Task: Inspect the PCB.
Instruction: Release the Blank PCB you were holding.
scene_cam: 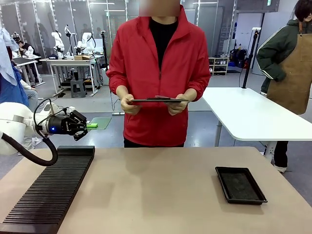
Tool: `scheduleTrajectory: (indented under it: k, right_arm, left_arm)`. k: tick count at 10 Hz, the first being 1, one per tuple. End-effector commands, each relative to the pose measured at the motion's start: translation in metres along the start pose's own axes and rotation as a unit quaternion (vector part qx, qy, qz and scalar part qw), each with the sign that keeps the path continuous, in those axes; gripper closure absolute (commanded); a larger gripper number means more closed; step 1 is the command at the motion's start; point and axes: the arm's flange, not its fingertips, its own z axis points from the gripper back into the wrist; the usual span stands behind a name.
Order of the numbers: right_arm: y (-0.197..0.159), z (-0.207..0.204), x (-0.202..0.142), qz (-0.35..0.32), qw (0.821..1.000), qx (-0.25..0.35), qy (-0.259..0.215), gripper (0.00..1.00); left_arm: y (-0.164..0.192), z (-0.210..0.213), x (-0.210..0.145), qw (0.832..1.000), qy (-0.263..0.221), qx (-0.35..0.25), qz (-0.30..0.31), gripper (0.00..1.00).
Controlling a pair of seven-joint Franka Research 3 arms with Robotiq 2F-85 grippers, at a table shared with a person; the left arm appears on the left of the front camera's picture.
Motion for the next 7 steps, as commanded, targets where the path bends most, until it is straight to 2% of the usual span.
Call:
scheduleTrajectory:
  k: [1, 7]
  right_arm:
    - [0.0011, 0.0013, 0.0004, 0.008, 1.0, 0.006, -0.004, 0.0]
    - [0.0011, 0.0013, 0.0004, 0.008, 1.0, 0.006, -0.004, 0.0]
  left_arm:
    - [-0.0026, -0.0011, -0.0028, 1.0, 0.001, 0.004, -0.002, 0.97]
    - [-0.0026, -0.0011, -0.0028, 1.0, 0.001, 0.004, -0.002, 0.97]
